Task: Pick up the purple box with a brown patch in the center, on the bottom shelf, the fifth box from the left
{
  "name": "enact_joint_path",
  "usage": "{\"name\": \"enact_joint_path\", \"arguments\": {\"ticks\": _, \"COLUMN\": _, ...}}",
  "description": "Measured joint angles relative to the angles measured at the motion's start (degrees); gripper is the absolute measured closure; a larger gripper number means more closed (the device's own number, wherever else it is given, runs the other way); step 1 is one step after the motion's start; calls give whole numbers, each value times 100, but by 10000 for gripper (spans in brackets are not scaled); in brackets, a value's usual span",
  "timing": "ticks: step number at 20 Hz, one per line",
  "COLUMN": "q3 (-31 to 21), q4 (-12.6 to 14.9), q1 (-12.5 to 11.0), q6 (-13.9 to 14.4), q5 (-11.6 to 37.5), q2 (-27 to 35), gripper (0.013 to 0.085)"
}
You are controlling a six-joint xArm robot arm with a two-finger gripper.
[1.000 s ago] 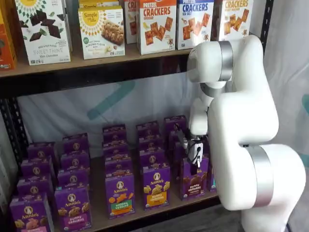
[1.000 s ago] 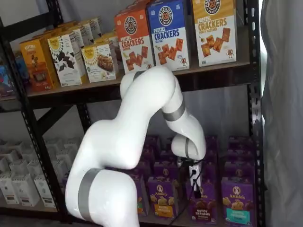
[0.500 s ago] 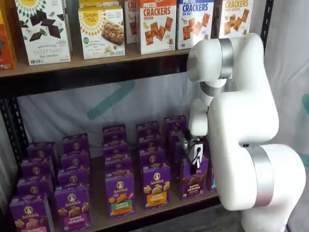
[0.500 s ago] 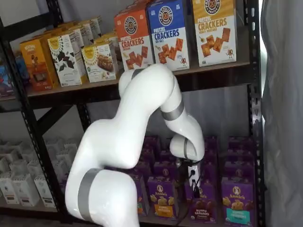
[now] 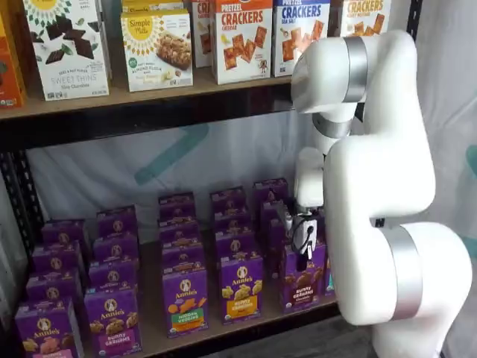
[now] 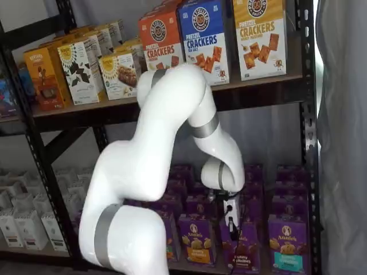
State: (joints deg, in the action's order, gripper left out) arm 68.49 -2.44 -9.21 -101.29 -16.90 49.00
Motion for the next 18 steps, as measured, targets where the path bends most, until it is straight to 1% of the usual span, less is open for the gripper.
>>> {"name": "enact_joint_path", "arguments": {"ticks": 4, "q3": -715, "q4": 352, "q1": 25, "q6": 356, "q5": 19, "q2": -572, "gripper": 650}}
{"name": "enact_joint_path", "arguments": {"ticks": 12, "q3": -1718, "q4": 461, "q1": 94, "q6": 529, "q5": -63, "q2": -1515, "gripper": 650}}
{"name": "enact_joint_path", "arguments": {"ticks": 15, "q3": -1997, "q4": 444, "q1": 116, "q6": 538, "q5": -102, "q2": -1811, "gripper": 650}}
{"name": "enact_joint_path", "arguments": {"ticks": 18, "q3": -2216, "q4": 543, "q1": 128, "q6": 645, "q5": -99, "q2": -2036, "gripper": 650}}
